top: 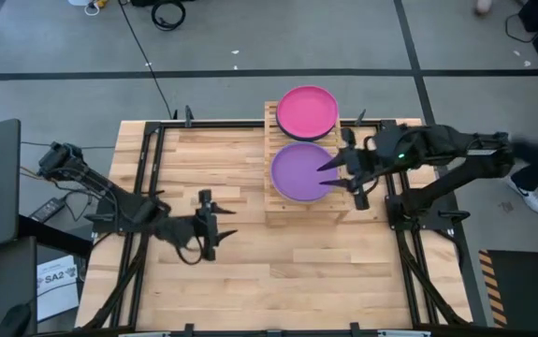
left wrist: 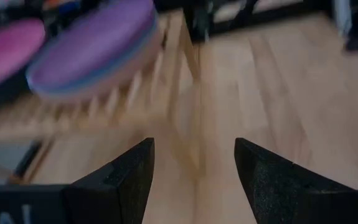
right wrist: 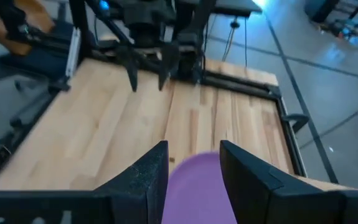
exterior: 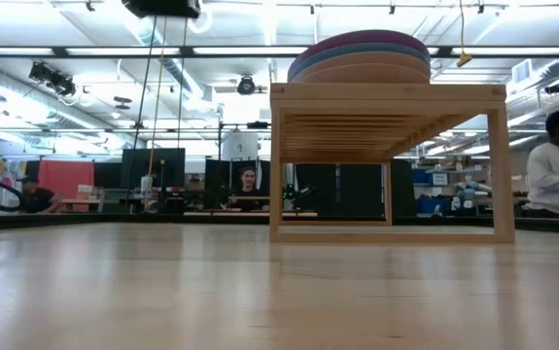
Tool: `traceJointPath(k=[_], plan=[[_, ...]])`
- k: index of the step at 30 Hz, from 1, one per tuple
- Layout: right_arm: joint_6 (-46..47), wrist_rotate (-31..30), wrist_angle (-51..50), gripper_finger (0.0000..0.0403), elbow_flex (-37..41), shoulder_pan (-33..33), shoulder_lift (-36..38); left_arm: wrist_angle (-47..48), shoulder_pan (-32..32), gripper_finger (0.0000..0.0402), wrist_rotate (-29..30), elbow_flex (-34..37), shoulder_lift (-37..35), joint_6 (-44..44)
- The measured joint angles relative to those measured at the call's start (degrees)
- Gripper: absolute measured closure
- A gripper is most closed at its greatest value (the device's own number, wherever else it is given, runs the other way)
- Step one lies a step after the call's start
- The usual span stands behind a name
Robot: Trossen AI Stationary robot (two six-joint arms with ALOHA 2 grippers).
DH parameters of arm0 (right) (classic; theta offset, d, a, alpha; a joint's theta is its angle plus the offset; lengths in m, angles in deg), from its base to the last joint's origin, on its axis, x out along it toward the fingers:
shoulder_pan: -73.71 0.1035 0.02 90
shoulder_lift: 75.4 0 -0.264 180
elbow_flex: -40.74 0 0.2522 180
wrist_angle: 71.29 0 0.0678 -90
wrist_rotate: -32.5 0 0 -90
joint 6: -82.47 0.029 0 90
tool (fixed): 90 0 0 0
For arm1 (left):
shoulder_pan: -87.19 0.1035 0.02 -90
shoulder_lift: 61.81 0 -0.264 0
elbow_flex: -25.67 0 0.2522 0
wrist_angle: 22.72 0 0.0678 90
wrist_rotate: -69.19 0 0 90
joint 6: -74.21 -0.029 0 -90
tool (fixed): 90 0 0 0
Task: Place and stack plates onto a shelf
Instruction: Return to Home Position
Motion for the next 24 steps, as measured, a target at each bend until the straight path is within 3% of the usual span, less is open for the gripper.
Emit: traceJointPath(k=[8, 13, 18, 24], plan=[[1.96, 7.08, -1.64, 0.0254, 2.14, -0.04, 7.92, -3.22, 14.52, 0.0173, -16.46, -0.02, -8.92, -11.33], [7.30, 7.45, -1.13, 0.0254, 8.46, -0.04, 14.86, 1.51, 20.39, 0.0173, -17.22, -0.02, -17.67, -14.06], [10.60, 5.72, 4.47, 0.0254, 16.79, -0.04, 22.34, 7.47, 22.17, 0.0173, -19.12, 0.38, -25.42, -14.02], [13.19, 6.78, 12.04, 0.0254, 26.77, -0.04, 29.91, 2.81, 22.12, 0.0173, -19.93, 9.73, -36.96, -14.03]])
